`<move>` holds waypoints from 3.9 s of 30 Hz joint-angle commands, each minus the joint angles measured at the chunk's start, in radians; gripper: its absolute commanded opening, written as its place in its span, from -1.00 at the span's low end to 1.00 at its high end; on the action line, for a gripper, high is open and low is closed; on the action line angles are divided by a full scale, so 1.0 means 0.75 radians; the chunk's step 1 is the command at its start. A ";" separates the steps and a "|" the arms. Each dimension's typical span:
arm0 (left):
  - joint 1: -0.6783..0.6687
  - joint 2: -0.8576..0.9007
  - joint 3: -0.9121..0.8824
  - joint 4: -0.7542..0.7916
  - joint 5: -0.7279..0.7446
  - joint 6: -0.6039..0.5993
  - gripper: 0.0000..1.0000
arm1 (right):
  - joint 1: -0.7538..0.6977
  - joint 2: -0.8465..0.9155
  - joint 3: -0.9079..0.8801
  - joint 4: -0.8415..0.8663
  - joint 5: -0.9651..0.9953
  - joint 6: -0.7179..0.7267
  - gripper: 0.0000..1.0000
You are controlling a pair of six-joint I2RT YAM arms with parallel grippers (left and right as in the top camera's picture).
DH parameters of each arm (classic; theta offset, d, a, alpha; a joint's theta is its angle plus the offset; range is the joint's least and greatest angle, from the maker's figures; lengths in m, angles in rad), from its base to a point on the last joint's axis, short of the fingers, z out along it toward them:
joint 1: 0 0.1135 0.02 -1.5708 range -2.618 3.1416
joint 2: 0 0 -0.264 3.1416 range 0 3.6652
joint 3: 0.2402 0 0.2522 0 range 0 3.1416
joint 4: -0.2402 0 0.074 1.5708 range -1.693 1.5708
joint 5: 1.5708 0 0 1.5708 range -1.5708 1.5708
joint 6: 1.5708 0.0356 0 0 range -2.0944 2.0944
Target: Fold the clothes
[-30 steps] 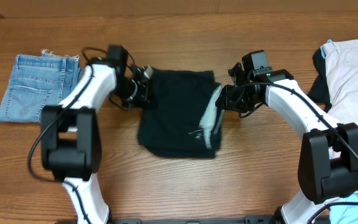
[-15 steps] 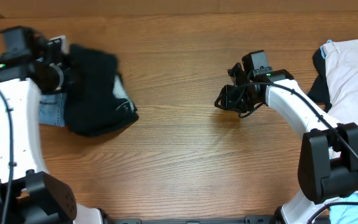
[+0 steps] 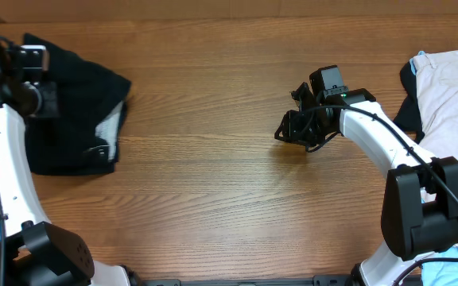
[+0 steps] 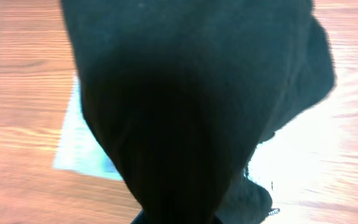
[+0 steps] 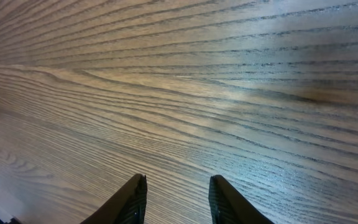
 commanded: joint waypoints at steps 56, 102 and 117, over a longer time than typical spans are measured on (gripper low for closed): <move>0.148 0.345 0.029 -0.180 0.428 -0.303 -0.60 | -0.066 -0.056 0.197 -0.158 -0.042 -0.113 -0.25; -0.497 -0.458 0.314 -0.849 0.046 -0.402 1.00 | -0.130 -0.866 0.519 -0.390 -0.090 -0.342 1.00; -0.497 -0.458 0.314 -0.849 0.046 -0.402 1.00 | -0.130 -1.621 -0.317 0.052 0.338 -0.354 1.00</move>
